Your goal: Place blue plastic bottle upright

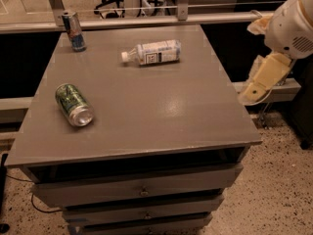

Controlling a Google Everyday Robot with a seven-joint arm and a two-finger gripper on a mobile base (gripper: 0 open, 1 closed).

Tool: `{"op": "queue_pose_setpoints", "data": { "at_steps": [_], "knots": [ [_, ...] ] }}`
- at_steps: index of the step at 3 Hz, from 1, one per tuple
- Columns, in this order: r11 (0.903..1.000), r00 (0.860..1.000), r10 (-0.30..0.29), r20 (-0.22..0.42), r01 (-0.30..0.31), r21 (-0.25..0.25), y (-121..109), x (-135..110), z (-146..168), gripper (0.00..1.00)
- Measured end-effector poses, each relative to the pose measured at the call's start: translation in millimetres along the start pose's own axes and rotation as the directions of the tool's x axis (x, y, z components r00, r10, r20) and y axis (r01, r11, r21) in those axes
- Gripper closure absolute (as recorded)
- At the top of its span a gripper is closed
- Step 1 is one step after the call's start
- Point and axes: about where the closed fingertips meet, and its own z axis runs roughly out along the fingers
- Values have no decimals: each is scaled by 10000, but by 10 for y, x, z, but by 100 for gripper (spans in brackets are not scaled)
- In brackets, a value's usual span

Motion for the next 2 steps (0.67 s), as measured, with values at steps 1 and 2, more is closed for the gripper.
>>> {"op": "queue_pose_setpoints", "data": {
  "at_steps": [1, 2],
  "knots": [
    [9990, 9907, -129, 1352, 72, 431, -381, -264, 254, 0],
    [9966, 9649, -303, 2608, 89, 825, -730, -544, 442, 0]
  ]
}}
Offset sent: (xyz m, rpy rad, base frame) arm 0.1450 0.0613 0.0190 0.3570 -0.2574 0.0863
